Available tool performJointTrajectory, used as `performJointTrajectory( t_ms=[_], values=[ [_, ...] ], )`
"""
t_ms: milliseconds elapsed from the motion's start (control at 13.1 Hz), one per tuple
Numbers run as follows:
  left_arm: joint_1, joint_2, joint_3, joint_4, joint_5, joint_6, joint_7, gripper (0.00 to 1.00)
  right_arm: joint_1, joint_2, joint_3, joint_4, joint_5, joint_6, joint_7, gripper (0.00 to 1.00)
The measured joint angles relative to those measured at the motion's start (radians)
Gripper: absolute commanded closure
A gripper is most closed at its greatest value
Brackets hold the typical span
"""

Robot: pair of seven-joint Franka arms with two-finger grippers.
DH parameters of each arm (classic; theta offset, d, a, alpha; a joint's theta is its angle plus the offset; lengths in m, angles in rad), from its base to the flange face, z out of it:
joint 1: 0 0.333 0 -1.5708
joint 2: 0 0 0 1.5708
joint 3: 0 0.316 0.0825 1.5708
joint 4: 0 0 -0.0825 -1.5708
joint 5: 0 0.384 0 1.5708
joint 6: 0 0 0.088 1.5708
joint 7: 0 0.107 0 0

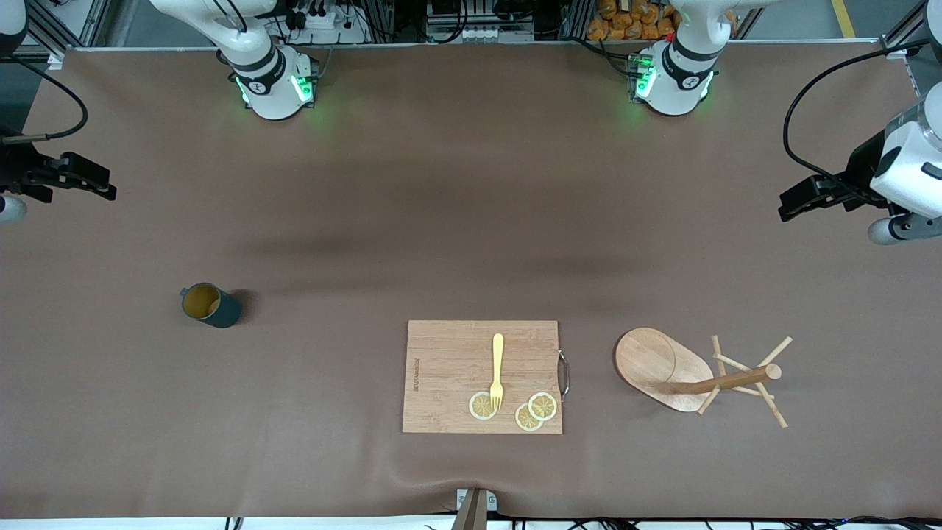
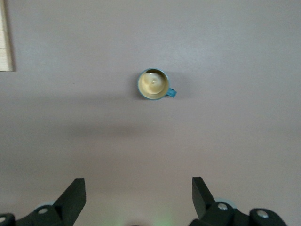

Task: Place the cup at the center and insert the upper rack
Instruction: 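Reach the right gripper down to the teal mug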

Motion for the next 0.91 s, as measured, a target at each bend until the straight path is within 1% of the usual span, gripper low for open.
performJointTrajectory(
  t_ms=[152, 380, 685, 913],
  values=[
    [-0.001, 0.003, -0.001, -0.004, 0.0, 0.0, 0.0, 0.0, 0.0, 0.005, 0.0, 0.0, 0.018, 0.003, 0.002, 0.0],
    [-0.002, 0.015, -0.004, -0.011, 0.0, 0.008, 0.0, 0.0, 0.0, 0.033, 0.0, -0.004, 0.022, 0.049, 0.017, 0.0],
    [-0.004, 0.048, -0.008, -0.012, 0.0, 0.059, 0.0, 0.0, 0.0, 0.118, 0.0, -0.015, 0.023, 0.152, 0.019, 0.0],
    [-0.002, 0.053, -0.008, -0.011, 0.0, 0.072, 0.0, 0.0, 0.013, 0.19, 0.001, -0.016, 0.025, 0.24, 0.019, 0.0]
  ],
)
